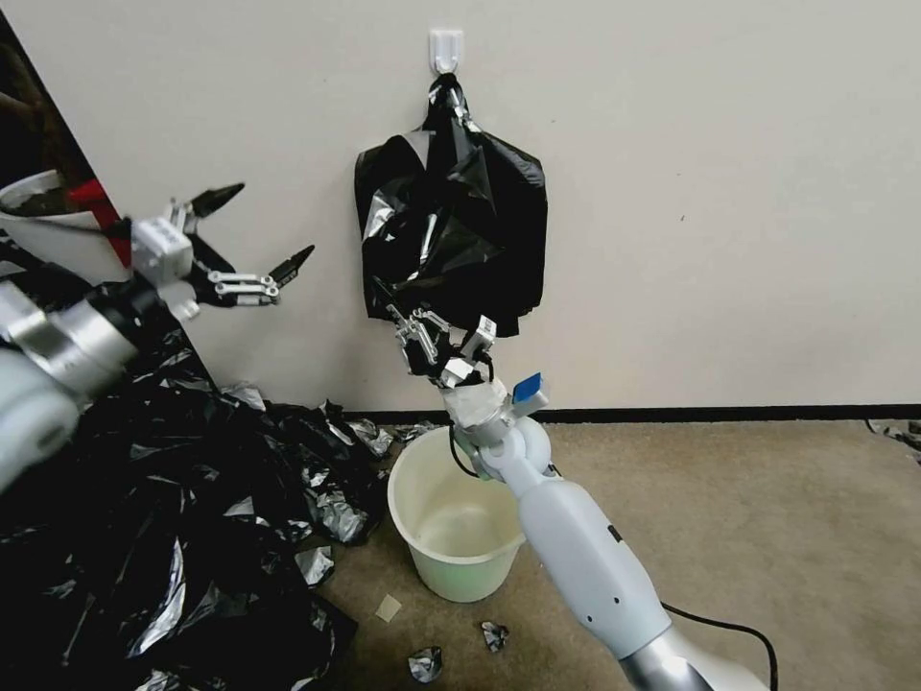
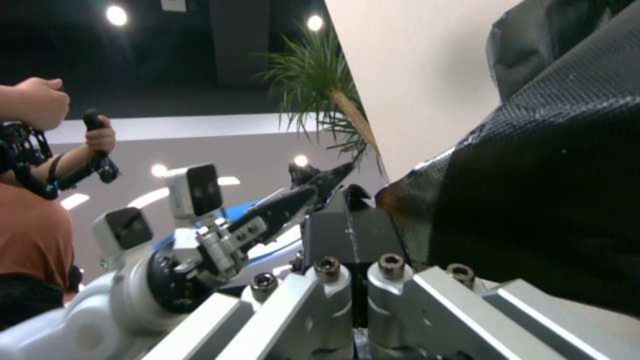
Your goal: Place a trash bag onto the trash bin.
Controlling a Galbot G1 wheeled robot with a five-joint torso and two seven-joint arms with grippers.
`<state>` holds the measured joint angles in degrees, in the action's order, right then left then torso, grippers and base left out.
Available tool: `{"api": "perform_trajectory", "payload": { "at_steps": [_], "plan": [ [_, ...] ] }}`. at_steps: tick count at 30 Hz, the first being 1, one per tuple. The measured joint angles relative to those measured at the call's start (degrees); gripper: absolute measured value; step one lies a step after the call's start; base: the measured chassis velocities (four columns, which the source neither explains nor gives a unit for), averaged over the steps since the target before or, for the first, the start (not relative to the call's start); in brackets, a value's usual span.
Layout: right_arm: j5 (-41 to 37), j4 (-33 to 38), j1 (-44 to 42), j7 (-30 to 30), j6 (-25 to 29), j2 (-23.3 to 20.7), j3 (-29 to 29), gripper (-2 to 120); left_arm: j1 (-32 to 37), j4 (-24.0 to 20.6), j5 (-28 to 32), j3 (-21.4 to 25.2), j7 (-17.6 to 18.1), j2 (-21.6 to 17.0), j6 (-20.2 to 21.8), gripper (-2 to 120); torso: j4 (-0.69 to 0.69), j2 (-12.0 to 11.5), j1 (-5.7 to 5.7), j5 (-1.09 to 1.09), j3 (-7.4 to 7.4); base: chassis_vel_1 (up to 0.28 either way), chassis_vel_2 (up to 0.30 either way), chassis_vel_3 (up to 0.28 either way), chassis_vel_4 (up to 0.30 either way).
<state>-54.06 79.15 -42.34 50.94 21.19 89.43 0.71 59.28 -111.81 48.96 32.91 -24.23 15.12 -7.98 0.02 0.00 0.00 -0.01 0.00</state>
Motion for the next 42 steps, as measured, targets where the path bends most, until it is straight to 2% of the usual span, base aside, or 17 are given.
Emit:
{"api": "perform_trajectory", "payload": {
  "at_steps": [3,4,5,8,9,13,15,17,18,19,21,27,32,36,37,42],
  "plan": [
    [0.79,-1.18,0.19,0.16,0.20,1.02,0.05,0,-12.94,4.67,-0.19,-10.67,-3.90,-0.11,0.25,100,-0.01,0.00,0.00,0.02,0.00,0.000,0.000,0.000,0.000],
    [0.79,-1.18,0.19,0.16,0.20,1.02,0.05,0,-12.94,4.67,-0.19,-10.67,-3.90,-0.11,0.25,100,-0.01,0.00,0.00,0.02,0.00,0.000,0.000,0.000,0.000],
    [0.96,-1.39,0.22,0.20,0.23,1.28,0.04,0,-16.13,5.83,-0.19,-14.08,-4.40,0.66,0.29,100,0.00,0.00,0.00,0.02,0.00,0.000,0.000,0.000,0.000],
    [1.36,-2.44,0.55,0.30,0.36,1.75,0.11,0,-29.49,10.37,-0.03,-28.11,-5.61,5.00,0.01,100,0.01,-0.01,0.00,-0.03,0.01,0.000,0.000,0.000,0.000],
    [1.36,-2.44,0.55,0.30,0.36,1.75,0.11,0,-29.49,10.37,-0.03,-28.11,-5.61,5.00,0.01,100,0.01,-0.01,0.00,-0.03,0.01,0.000,0.000,0.000,0.000],
    [1.44,-3.67,1.30,0.33,0.51,2.07,0.63,0,-40.10,14.29,0.44,-37.25,-7.92,9.40,-0.32,100,-0.08,0.00,0.01,0.00,0.01,0.000,0.000,0.000,0.000],
    [1.56,-3.84,1.39,0.32,0.51,2.31,0.70,0,-41.18,14.80,0.49,-38.06,-8.62,9.96,-0.23,100,-0.06,0.00,0.00,0.00,0.01,0.000,0.000,0.000,0.000],
    [1.78,-4.09,1.62,0.30,0.51,2.54,0.88,0,-43.82,15.82,0.32,-39.90,-11.30,10.82,0.50,100,0.00,0.00,0.00,0.00,0.00,0.000,0.000,0.000,0.000],
    [1.89,-4.16,1.68,0.29,0.51,2.55,0.97,0,-45.56,16.50,-1.18,-41.11,-13.09,11.07,0.83,100,0.01,0.00,0.00,0.00,0.00,0.000,0.000,0.000,0.000],
    [1.89,-4.16,1.68,0.29,0.51,2.55,0.97,0,-45.56,16.50,-1.18,-41.11,-13.09,11.07,0.83,100,0.01,0.00,0.00,0.00,0.00,0.000,0.000,0.000,0.000],
    [2.12,-4.17,1.66,0.26,0.51,2.56,1.10,0,-48.68,17.86,-5.18,-43.33,-14.71,11.96,0.87,100,0.00,0.00,0.00,0.00,0.00,0.000,0.000,0.000,0.000],
    [2.96,-3.94,1.14,0.26,0.52,2.68,1.34,0,-53.50,19.28,-10.20,-47.62,-13.40,14.56,1.85,100,-0.02,0.00,0.00,0.00,0.00,0.000,0.000,0.000,0.000],
    [3.27,-3.65,0.93,0.25,0.58,2.69,1.56,0,-55.25,20.20,-12.84,-49.37,-13.29,15.33,2.36,99,-0.02,0.00,0.00,0.00,0.00,0.000,0.000,0.000,0.000],
    [3.41,-3.01,0.83,0.25,0.61,2.75,1.83,0,-56.46,21.05,-13.75,-50.45,-12.96,15.77,2.64,82,-0.01,0.00,0.00,0.01,0.00,0.000,0.000,0.000,0.000],
    [3.41,-3.01,0.83,0.25,0.61,2.75,1.83,0,-56.46,21.05,-13.75,-50.45,-12.96,15.77,2.64,82,-0.01,0.00,0.00,0.01,0.00,0.000,0.000,0.000,0.000],
    [3.58,-2.65,0.72,-0.16,0.62,2.75,2.22,0,-55.62,20.67,-13.53,-50.08,-11.48,15.89,2.84,58,-0.02,0.00,0.00,0.00,-0.01,0.000,0.000,0.000,0.000]
  ]
}}
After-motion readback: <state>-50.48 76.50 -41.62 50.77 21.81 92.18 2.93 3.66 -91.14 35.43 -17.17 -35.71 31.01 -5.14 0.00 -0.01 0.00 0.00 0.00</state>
